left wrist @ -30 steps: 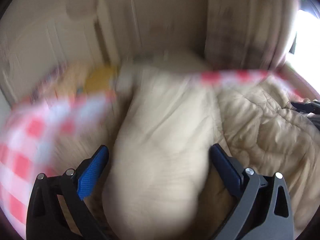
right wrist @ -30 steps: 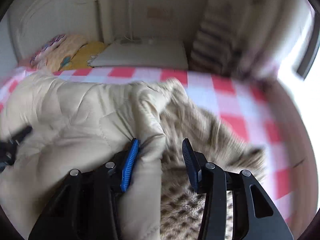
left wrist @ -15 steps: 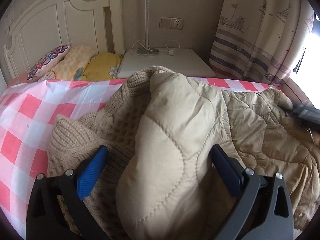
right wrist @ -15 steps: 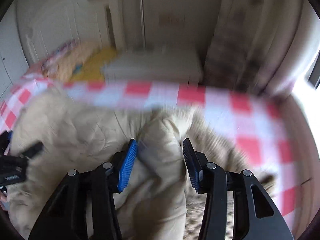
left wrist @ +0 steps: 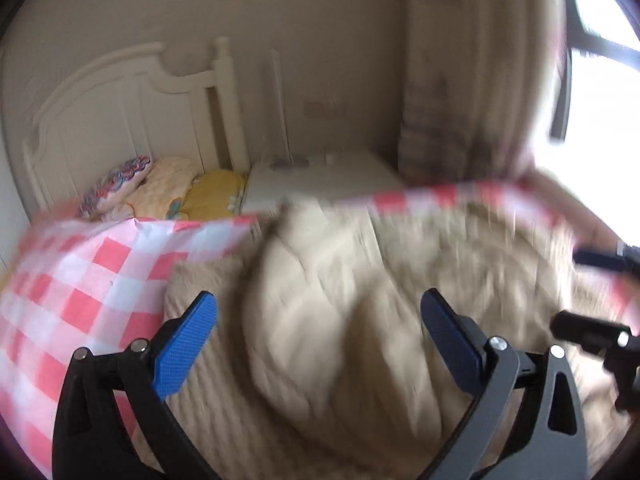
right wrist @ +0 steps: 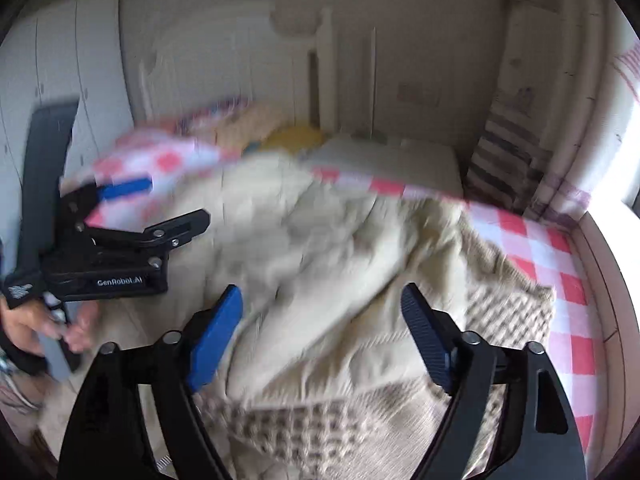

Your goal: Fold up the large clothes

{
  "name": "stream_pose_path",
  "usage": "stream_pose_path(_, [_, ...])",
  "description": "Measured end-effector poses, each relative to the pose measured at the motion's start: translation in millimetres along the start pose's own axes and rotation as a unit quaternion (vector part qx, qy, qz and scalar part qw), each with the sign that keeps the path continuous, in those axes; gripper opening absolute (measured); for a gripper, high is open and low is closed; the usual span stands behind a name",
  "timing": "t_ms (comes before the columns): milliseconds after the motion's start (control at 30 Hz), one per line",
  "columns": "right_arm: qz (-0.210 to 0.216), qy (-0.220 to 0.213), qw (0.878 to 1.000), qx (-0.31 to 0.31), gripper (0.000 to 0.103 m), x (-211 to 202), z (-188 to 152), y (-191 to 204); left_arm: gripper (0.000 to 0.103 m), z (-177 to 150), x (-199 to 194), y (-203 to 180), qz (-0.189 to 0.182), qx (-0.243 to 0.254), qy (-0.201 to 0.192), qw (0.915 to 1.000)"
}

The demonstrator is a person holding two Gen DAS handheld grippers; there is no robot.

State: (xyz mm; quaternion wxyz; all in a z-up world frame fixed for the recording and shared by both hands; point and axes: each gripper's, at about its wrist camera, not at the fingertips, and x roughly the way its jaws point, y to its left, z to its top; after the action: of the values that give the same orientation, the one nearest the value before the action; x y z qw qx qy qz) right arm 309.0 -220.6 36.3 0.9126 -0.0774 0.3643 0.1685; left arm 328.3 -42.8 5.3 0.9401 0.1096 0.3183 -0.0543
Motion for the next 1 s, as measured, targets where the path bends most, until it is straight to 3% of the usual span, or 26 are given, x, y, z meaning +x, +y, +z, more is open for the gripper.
stream_pose_path(67, [-0.019,0.072,0.997,0.016,0.084,32,-17,-2,0.101,-19,24,-18,0.013,0.051,0.062,0.9967])
stream_pose_path(200, [-0.002,0.034,0.996,0.078,0.084,0,-28,-9,0.101,-31,7,0,-0.009,-0.001,0.051,0.9986])
stream_pose_path(300, [-0.002,-0.013,0.997,0.074,0.086,-47,-39,-2,0.101,-35,-49,17,0.017,-0.031,-0.020,0.9992])
stream_pose_path(367, [0.006,-0.026,0.997,0.067,0.087,-68,-53,-1,0.101,-47,-75,21,0.033,-0.032,-0.035,0.9983])
stream_pose_path(533, [0.010,0.005,0.998,0.060,0.087,-83,-104,6,0.101,-109,-108,23,0.055,-0.028,-0.002,0.9981])
stream_pose_path(633, [-0.045,0.080,0.994,0.055,0.087,-58,-135,3,0.101,-151,-91,20,0.073,-0.006,0.076,0.9944])
stream_pose_path(667, [-0.048,0.073,0.995,0.049,0.087,-55,-143,0,0.101,-161,-88,21,0.075,-0.003,0.088,0.9933])
stream_pose_path(733, [-0.038,0.043,0.997,0.054,0.087,-60,-151,-4,0.101,-165,-100,28,0.064,-0.020,0.069,0.9954])
stream_pose_path(1000, [-0.028,0.045,0.998,0.045,0.087,-80,-172,-4,0.101,-184,-124,41,0.066,-0.017,0.064,0.9956])
